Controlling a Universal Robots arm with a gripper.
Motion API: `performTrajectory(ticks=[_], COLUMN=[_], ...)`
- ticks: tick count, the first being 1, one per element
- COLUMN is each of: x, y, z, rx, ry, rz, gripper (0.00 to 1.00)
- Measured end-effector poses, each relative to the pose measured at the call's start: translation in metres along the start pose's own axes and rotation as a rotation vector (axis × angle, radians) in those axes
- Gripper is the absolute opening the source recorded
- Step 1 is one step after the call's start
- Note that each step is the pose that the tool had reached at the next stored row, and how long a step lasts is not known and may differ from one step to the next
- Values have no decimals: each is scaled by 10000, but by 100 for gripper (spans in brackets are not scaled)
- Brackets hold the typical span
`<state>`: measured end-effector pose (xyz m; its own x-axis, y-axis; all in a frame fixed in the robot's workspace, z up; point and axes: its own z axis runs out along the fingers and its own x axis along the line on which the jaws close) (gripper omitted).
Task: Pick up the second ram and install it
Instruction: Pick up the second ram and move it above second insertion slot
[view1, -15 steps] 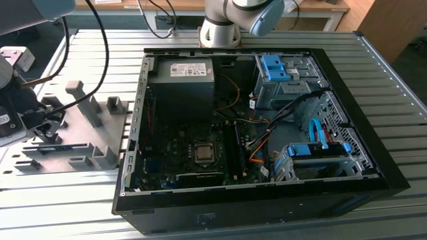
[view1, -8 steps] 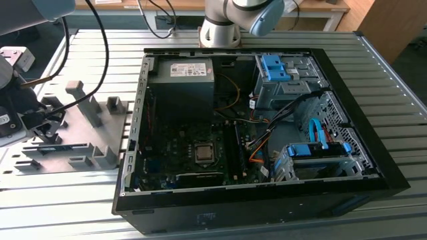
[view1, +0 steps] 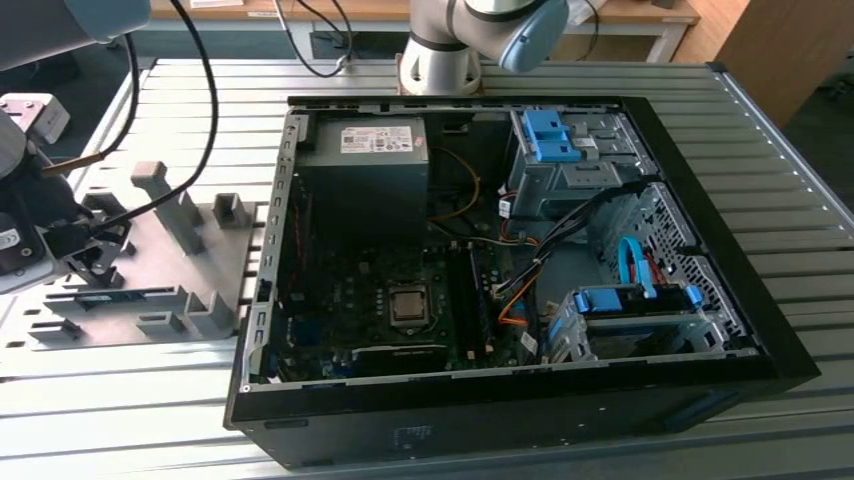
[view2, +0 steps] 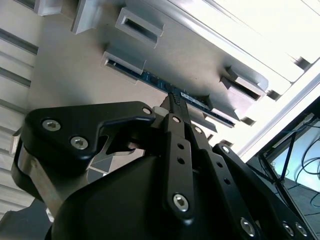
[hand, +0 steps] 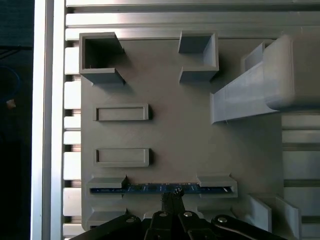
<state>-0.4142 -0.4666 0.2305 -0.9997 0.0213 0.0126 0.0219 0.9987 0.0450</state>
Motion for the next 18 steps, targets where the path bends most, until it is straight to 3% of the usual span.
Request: performTrajectory(ticks=[18], x=[0], y=[0], z=[1], rx=[31], ry=[109], rz=[-2412], gripper=[10])
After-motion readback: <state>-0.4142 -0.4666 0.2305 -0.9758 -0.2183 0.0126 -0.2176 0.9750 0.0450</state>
